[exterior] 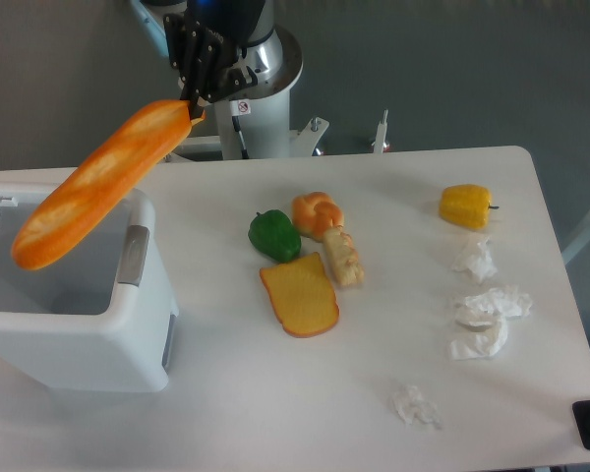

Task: Place the long bread in the trash can
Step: 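Lower the hanging baguette slowly into the bin opening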

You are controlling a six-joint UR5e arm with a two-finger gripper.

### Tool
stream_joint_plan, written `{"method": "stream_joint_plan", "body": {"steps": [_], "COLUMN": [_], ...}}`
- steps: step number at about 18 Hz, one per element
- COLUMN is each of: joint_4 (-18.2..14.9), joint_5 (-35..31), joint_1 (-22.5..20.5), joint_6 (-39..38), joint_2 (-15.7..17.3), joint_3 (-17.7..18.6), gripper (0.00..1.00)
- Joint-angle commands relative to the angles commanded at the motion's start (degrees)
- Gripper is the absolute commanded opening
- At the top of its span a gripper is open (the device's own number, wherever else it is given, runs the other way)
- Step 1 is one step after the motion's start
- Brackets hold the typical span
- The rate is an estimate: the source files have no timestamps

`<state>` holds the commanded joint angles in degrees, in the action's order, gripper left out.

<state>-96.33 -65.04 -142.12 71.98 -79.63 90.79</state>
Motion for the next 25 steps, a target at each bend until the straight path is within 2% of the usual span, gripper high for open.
{"method": "stream_joint_plan", "body": {"steps": [5, 11, 16, 20, 25], "joint_4": [0.17, 1.05, 1.14, 0.97, 1.05], "joint_5": [-0.09, -0.26, -1.84, -5.97, -6.77], "joint_1": [0.7, 1.58, 2.63, 4.74, 5.62], "joint_6": [-0.09, 0.35, 0.44, 0.44, -0.18], "joint_2": [-0.44, -1.32, -1.49, -1.93, -2.55], "joint_3": [-0.09, -1.84, -2.98, -3.6, -3.95], "gripper": [0.0, 0.0, 0.0, 0.0, 0.0]}}
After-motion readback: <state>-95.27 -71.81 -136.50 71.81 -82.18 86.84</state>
